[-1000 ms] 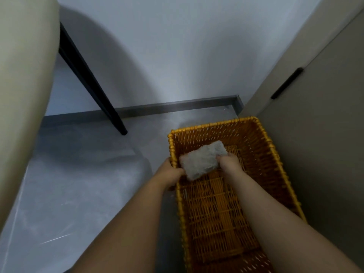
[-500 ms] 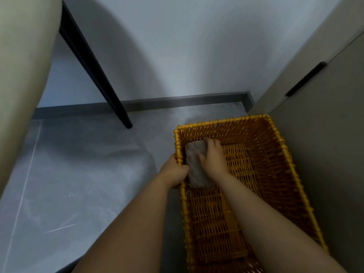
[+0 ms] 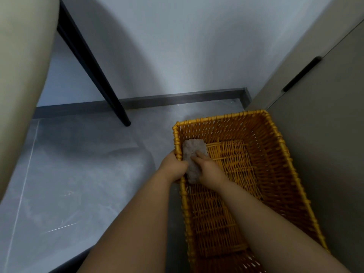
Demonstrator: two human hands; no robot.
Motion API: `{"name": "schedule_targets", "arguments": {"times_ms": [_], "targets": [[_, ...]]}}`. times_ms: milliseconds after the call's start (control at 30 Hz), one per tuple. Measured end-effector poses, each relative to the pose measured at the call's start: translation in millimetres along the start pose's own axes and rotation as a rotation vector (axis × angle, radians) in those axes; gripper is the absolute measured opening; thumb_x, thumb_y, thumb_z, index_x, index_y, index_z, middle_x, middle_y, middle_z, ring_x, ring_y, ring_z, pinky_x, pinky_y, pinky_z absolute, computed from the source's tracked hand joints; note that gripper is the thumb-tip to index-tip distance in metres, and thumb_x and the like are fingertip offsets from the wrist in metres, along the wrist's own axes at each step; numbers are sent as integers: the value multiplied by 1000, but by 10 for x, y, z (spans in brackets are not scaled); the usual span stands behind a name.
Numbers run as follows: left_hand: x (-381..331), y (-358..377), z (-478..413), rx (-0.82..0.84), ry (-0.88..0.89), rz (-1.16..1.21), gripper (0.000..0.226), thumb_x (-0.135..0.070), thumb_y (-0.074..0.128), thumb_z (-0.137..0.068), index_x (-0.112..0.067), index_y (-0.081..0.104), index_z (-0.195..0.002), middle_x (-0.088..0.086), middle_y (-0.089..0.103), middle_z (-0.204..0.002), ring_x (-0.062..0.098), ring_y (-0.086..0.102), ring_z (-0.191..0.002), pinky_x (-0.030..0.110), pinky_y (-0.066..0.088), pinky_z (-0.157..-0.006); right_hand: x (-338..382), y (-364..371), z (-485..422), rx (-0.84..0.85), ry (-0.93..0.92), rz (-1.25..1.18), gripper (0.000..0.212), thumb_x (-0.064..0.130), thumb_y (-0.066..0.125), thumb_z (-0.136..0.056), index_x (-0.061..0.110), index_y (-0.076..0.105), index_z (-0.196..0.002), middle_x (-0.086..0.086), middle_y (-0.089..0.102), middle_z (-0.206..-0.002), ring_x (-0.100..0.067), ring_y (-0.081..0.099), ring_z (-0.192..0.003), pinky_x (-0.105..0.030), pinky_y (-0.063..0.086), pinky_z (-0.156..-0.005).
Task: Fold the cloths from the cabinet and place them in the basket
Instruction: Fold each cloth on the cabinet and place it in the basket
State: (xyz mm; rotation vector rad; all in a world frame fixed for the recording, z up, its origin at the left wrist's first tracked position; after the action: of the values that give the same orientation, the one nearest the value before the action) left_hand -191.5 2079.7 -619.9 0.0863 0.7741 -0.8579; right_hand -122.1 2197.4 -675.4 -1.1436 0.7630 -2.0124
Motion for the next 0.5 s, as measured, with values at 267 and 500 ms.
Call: {"name": "schedule_targets", "arguments": {"times_ms": [267, 500], "targets": [[20, 61, 259, 79, -46, 46, 53, -14, 76, -76, -16, 48, -121, -4, 58, -121, 22, 58, -110, 36, 47, -95, -40, -411, 368, -193, 95, 120, 45, 15, 55, -92, 5, 45, -135, -12, 34, -149, -28, 34, -136, -36, 34, -107], [40, 107, 371, 13, -202, -40, 15, -3, 56, -79, -14, 56, -89, 15, 60, -99, 35, 62, -92, 51, 56, -79, -92, -492, 554, -132, 265, 290, 52, 19, 54, -91, 6, 38, -138, -15, 11, -158, -30, 15, -143, -41, 18, -116]]}}
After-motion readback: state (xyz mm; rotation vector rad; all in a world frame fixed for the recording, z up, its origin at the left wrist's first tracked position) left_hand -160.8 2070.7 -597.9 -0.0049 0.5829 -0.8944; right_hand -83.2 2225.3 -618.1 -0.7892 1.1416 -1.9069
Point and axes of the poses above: each hand's wrist, its own z-axis away from the middle knuckle, its own y-axis out of the palm, x = y × z, the point moved 2 cm from there along -z, towards the middle knuckle
